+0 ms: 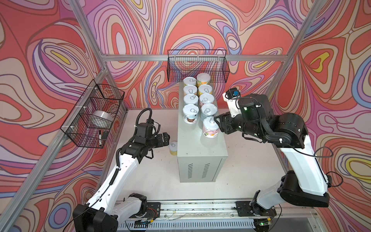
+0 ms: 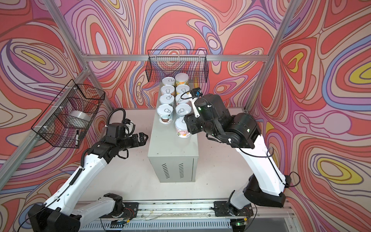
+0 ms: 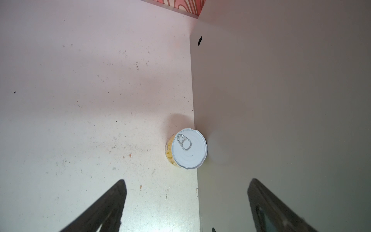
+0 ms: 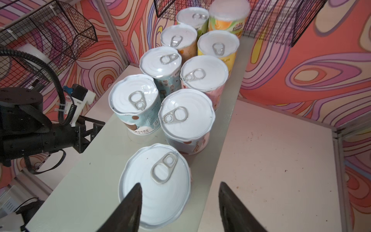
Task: Place and organize the canned foods onto the counter
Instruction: 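Withdraw the right gripper while the left gripper descends toward the yellow floor can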
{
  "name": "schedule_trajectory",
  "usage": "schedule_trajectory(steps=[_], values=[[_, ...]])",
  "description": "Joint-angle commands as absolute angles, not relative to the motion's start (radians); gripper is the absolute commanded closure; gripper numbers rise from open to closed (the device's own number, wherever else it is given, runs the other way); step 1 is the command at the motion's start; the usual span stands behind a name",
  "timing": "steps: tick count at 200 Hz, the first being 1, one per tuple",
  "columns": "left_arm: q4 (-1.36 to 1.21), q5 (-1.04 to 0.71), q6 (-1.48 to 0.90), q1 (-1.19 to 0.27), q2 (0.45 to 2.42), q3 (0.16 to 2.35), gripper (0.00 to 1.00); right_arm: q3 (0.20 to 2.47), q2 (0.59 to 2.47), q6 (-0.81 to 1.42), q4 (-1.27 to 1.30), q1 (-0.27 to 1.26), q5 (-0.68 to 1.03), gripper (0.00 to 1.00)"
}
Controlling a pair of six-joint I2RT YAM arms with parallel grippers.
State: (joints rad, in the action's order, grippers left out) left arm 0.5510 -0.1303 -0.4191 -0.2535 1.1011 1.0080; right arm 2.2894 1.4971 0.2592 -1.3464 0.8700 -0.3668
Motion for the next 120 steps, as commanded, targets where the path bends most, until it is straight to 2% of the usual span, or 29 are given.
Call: schedule_trajectory(steps=[1, 41, 94, 120], values=[[0.553, -0.117, -0.418, -0.251, 1.099, 1.000, 0.05, 2.223, 1.439, 0.233, -1.247, 0.842, -0.477, 0.31], [0.522, -0.106, -0.422, -0.262, 1.082, 0.938, 0.05, 2.029, 1.365, 0.260, -1.151, 0.556, -0.244, 0.30], [0.428, -0.107, -0.440, -0.299, 1.108, 0.855, 0.00, 1.761, 1.289, 0.323, -1.021, 0.343, -0.030, 0.25], [0.374, -0.121, -0.444, -0.323, 1.144, 0.831, 0.00, 1.671, 1.279, 0.345, -0.983, 0.288, 0.043, 0.23]])
